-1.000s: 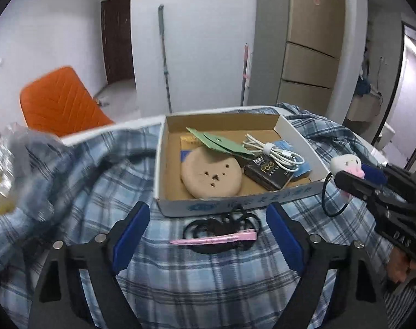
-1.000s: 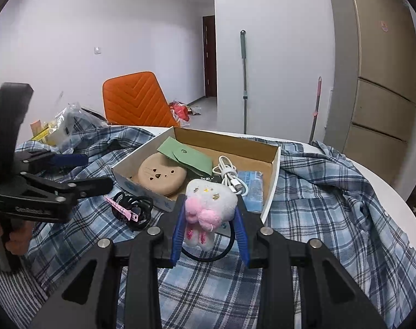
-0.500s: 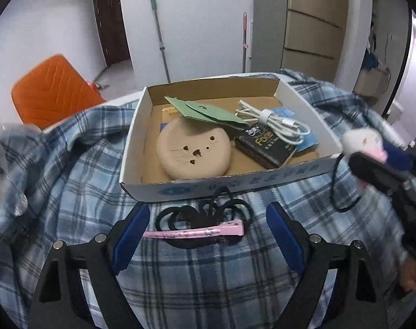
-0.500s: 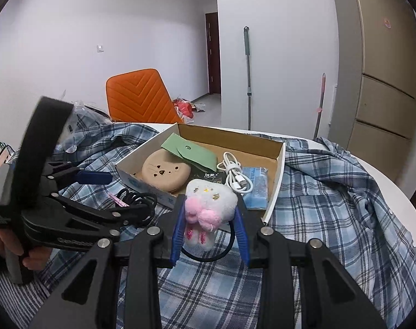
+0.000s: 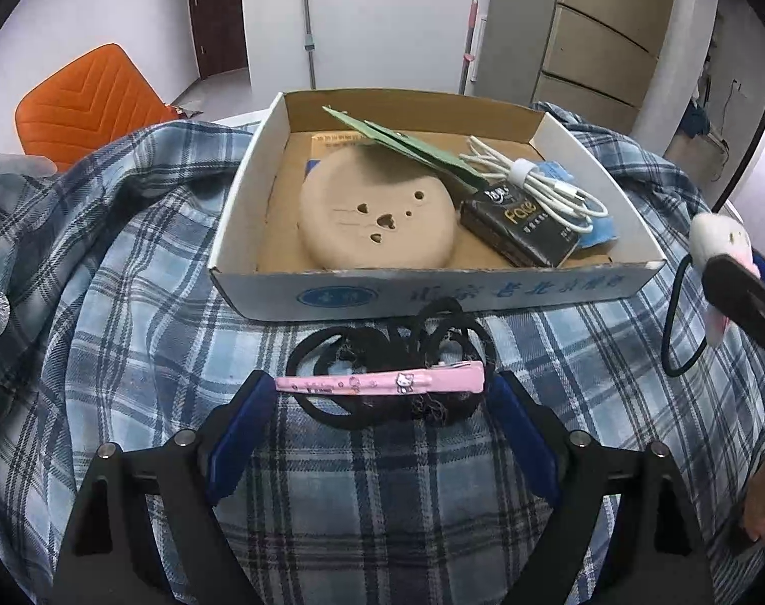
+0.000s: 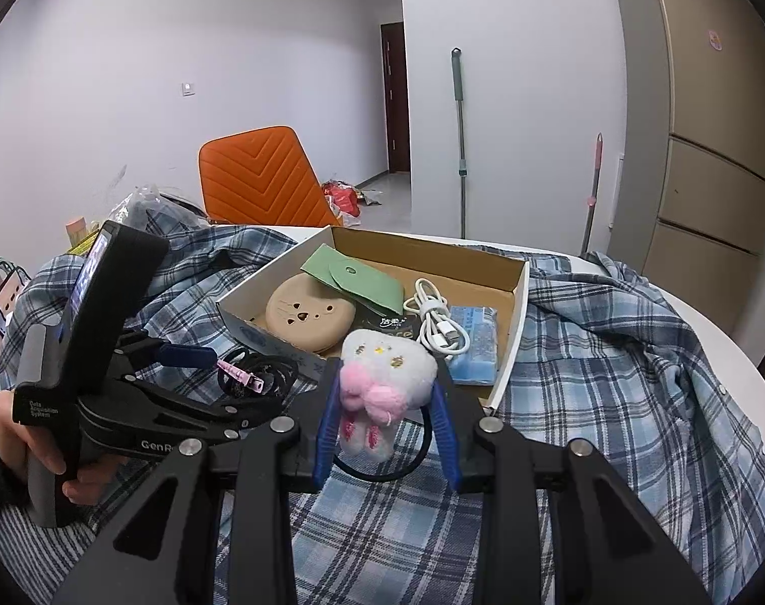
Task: Organize soft objects
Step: 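Grasp the pink hair clip with black hair ties using the left gripper while the right holds the plush, then lower the hair clip into the tray with the left gripper while the right drops the plush in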
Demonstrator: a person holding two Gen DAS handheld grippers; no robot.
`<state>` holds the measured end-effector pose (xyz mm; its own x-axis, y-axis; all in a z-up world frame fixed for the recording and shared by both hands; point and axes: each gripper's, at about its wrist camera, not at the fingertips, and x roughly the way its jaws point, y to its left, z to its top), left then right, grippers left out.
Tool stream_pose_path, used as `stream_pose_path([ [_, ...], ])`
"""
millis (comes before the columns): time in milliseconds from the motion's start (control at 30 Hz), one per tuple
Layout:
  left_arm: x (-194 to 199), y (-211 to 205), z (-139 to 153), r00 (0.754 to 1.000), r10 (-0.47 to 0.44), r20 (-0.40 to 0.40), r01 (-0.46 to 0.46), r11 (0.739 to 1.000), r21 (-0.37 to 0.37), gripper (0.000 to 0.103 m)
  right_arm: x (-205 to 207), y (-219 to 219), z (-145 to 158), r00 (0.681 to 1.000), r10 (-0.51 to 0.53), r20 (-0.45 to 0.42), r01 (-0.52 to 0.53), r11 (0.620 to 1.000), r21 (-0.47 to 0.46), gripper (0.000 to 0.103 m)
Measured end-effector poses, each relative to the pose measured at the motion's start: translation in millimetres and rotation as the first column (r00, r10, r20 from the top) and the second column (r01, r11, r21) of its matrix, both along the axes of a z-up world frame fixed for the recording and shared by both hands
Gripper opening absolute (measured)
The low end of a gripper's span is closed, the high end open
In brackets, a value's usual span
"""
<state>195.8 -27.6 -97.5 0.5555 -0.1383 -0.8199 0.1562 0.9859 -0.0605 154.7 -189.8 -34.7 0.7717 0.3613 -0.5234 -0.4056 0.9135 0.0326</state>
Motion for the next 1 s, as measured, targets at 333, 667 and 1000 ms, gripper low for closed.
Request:
stream_pose_path([
  [333,-11.3,-5.8,15.2,0.995,-0.041,0.088,0.041,0.999,0.005,0.017,0.1,-0.7,-0.2,1.0,0.0,-0.001,0.0,1.0,0.002,0.032],
  [667,-52.7,-10.7,58.2,0.915,-0.106,0.388,0.11,0.994,0.013,0.016,-1.7,-3.5,1.6,1.0,-0.005,0.01,0.004,1.0,0.018,0.032],
  [1000,-87.8,-6.3,88.8,0.806,-0.083,0.586,0.1,0.995,0.003,0.016,-15.2,-12.4,16.0,0.995,-0.017,0.098,0.01,0.998,0.069,0.032],
])
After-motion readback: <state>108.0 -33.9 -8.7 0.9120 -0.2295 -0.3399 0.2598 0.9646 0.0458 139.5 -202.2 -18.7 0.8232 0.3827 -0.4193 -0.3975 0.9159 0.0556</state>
